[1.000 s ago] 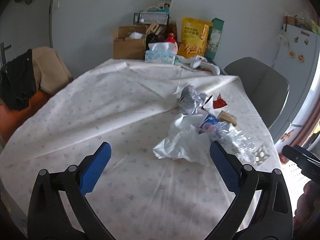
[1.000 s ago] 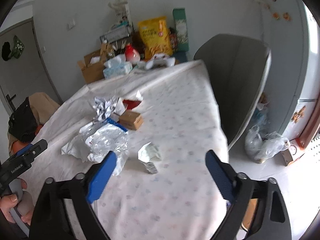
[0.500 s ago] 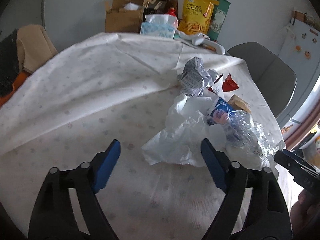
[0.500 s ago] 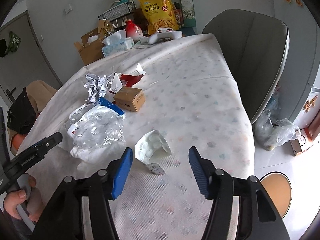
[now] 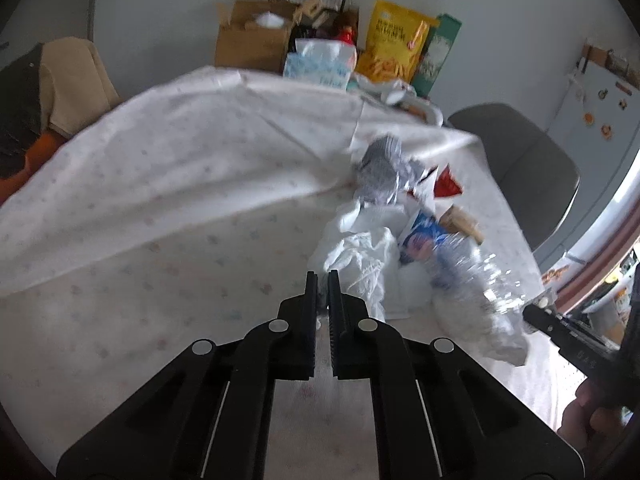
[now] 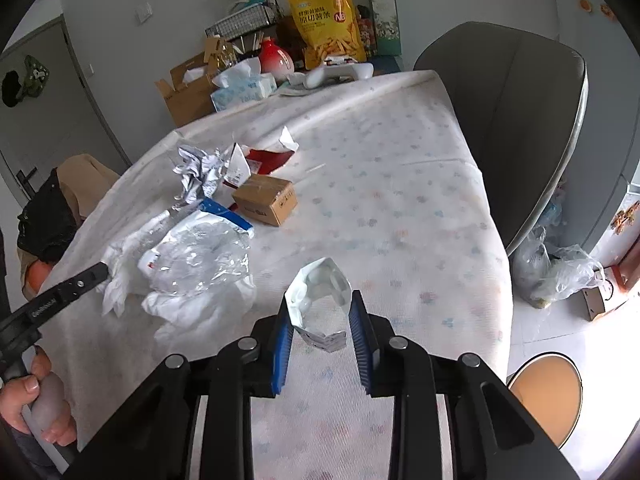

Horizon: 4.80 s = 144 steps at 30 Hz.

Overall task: Collect trash
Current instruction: 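Carry both held pieces off the table toward the cream bucket bin, then open the right gripper over the bucket to drop the paper wrapper, then open the left gripper over the bucket to drop the white tissue, then move both open grippers back over the table clutter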

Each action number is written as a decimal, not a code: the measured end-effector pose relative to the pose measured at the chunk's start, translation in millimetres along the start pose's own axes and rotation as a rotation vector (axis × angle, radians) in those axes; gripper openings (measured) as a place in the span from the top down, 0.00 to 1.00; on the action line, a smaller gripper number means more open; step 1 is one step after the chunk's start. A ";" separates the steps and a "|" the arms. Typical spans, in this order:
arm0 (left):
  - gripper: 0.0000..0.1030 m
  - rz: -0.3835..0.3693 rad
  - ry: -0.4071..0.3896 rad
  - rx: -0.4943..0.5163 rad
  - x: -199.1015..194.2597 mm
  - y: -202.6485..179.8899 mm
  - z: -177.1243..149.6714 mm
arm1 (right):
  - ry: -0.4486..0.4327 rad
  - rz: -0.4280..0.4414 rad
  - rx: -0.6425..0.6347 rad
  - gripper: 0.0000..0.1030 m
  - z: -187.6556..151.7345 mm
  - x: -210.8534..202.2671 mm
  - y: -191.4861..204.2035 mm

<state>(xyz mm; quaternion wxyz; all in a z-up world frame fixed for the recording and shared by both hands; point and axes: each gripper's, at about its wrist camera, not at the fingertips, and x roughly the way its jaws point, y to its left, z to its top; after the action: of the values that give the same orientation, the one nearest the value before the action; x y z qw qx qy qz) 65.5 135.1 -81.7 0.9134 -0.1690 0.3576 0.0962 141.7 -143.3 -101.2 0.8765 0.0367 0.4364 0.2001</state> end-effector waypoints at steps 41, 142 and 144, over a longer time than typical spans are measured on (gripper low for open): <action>0.94 -0.218 -0.096 0.226 -38.3 -168.5 -8.0 | -0.176 -0.189 0.163 0.73 -20.2 -125.2 -124.3; 0.06 -0.310 -0.047 0.269 -22.9 -223.5 3.5 | -0.229 -0.235 0.305 0.07 -28.6 -141.6 -171.0; 0.06 -0.292 -0.059 0.243 -26.1 -204.1 7.1 | -0.220 -0.218 0.278 0.07 -23.8 -136.3 -153.3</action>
<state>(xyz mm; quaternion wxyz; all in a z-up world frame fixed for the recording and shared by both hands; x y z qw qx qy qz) 111.5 -52.3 -10.1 0.9414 -0.1048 0.3114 -0.0761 98.5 -338.7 -50.3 0.9218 0.1315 0.3628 0.0369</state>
